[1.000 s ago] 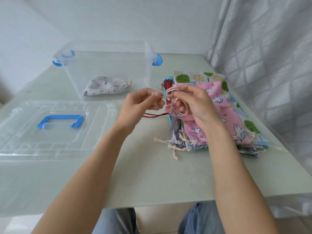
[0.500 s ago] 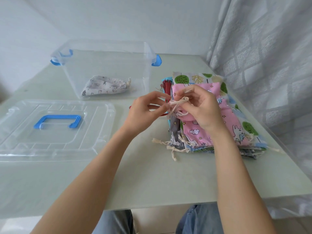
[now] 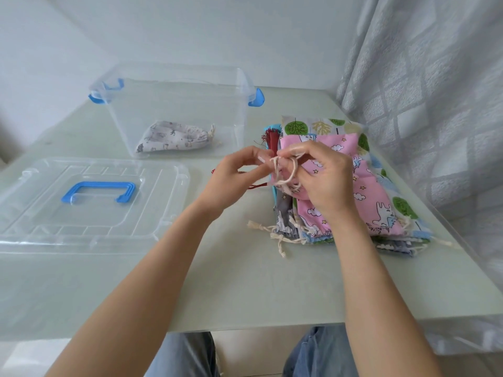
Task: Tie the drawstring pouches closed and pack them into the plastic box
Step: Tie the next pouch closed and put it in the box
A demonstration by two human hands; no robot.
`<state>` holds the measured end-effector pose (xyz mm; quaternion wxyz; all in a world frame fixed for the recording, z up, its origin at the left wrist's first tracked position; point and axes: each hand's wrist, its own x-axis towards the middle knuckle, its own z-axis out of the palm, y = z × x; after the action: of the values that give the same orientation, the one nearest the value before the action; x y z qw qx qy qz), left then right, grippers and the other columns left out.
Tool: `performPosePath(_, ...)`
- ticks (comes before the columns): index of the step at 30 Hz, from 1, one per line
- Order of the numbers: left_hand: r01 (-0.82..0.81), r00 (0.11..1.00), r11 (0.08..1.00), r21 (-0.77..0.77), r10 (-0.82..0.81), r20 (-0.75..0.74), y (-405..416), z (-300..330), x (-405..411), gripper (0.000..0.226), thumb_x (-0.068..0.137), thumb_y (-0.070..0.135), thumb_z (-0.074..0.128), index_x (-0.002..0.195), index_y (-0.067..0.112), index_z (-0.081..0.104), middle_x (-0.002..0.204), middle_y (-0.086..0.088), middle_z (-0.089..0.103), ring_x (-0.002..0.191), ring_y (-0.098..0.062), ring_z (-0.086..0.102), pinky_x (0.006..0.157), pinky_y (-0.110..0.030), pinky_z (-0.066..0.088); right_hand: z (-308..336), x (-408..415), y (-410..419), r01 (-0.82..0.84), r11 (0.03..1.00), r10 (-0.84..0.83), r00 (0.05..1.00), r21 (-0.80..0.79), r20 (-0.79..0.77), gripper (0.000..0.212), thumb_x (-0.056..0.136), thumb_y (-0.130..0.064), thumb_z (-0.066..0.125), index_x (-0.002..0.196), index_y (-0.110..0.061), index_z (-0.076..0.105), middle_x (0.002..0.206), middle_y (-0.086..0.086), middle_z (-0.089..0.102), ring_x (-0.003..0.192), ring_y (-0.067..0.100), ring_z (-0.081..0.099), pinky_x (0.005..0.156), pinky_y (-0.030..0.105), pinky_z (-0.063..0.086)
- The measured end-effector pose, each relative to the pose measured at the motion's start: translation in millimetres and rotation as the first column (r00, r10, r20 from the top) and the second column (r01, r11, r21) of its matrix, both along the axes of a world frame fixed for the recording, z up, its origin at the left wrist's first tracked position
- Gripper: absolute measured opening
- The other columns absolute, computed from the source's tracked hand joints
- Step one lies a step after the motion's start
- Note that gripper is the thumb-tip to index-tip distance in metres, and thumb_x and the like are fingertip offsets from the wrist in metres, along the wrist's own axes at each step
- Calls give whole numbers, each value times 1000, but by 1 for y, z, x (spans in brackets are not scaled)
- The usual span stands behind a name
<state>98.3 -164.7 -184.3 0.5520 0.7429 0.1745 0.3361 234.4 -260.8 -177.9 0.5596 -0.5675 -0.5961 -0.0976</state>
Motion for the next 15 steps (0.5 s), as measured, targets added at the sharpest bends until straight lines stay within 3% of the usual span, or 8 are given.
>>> performPosePath(2, -25, 998, 998, -56, 28, 53, 0, 3, -1, 12, 91, 14, 58, 79, 18, 58, 100, 5, 69, 90, -5, 61, 82, -23, 47, 0, 0, -1, -9, 1000, 11, 996, 22, -88, 11, 79, -5, 72, 89, -4, 72, 83, -3, 68, 74, -2, 65, 69, 12, 50)
performPosePath(5, -31, 987, 985, -170, 58, 153, -1, 7, -6, 17, 95, 10, 50, 79, 16, 52, 78, 8, 71, 84, -8, 66, 87, -29, 50, 0, -1, -7, -38, 998, 52, 962, 59, -269, 18, 79, -2, 71, 94, -11, 69, 83, -13, 70, 78, 4, 70, 74, 20, 54)
performPosePath(8, -67, 968, 960, -272, 129, 217, 2, 9, -12, 16, 95, 11, 49, 80, 15, 51, 60, 8, 59, 71, -13, 63, 87, -32, 50, 0, 2, -19, -31, 999, 45, 922, 43, -385, 18, 80, -4, 70, 90, -19, 67, 82, -19, 71, 83, 8, 70, 73, 21, 55)
performPosePath(11, -58, 979, 952, -302, 113, 170, 3, 9, -17, 15, 96, 14, 49, 81, 15, 52, 64, 7, 54, 68, -10, 61, 85, -34, 52, -2, 8, -32, -14, 1000, 20, 902, 16, -432, 20, 80, -6, 71, 87, -24, 65, 84, -19, 71, 83, 6, 69, 73, 20, 54)
performPosePath(15, -109, 992, 924, -367, 127, 27, 2, -4, -22, 16, 98, 16, 44, 84, 11, 52, 84, 1, 63, 78, -10, 67, 75, -26, 54, -8, 17, -47, 20, 999, -38, 885, -44, -465, 16, 80, -7, 71, 85, -22, 66, 79, -15, 72, 81, 8, 69, 76, 22, 53)
